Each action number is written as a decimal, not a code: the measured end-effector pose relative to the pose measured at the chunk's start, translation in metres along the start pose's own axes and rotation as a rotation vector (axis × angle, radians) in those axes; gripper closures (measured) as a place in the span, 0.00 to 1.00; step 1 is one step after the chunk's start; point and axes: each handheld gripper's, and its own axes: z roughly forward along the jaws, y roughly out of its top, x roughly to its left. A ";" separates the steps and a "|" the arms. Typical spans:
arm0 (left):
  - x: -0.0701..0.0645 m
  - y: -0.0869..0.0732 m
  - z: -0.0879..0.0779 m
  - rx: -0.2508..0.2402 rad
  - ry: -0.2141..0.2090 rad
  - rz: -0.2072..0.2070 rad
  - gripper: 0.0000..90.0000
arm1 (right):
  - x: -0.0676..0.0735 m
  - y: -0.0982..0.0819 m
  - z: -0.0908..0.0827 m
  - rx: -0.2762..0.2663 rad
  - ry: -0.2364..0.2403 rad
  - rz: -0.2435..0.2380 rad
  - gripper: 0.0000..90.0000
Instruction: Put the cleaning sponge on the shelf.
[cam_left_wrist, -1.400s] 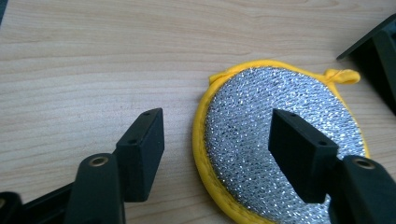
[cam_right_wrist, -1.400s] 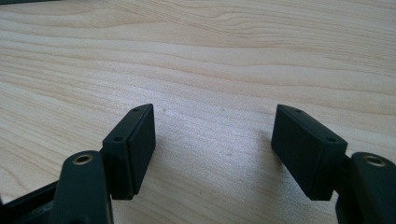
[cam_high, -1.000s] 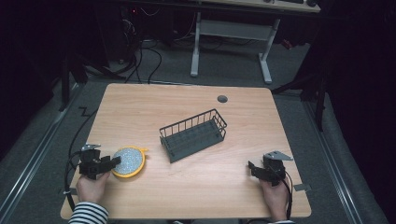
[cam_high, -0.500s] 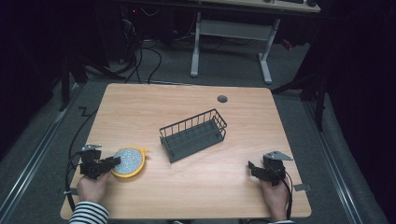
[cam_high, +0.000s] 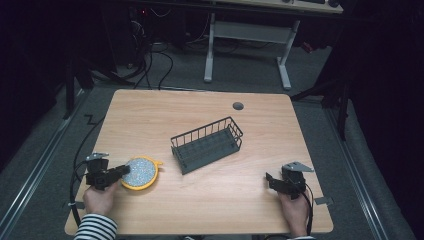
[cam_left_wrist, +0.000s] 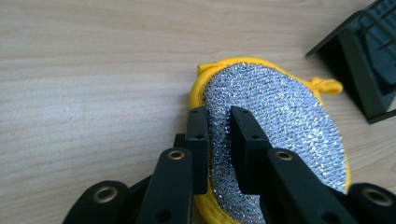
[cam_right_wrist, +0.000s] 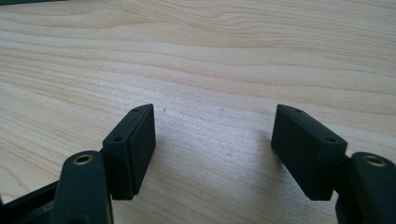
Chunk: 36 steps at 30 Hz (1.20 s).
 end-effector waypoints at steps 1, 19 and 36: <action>-0.001 0.001 -0.001 -0.009 -0.014 -0.002 0.87 | 0.000 0.000 0.000 0.000 0.000 0.000 0.34; -0.024 0.030 -0.030 -0.083 -0.060 0.101 0.88 | 0.000 0.000 0.000 -0.001 0.000 -0.001 0.34; -0.047 0.070 -0.054 -0.163 -0.100 0.167 0.88 | 0.000 0.000 0.000 0.000 0.000 0.000 0.34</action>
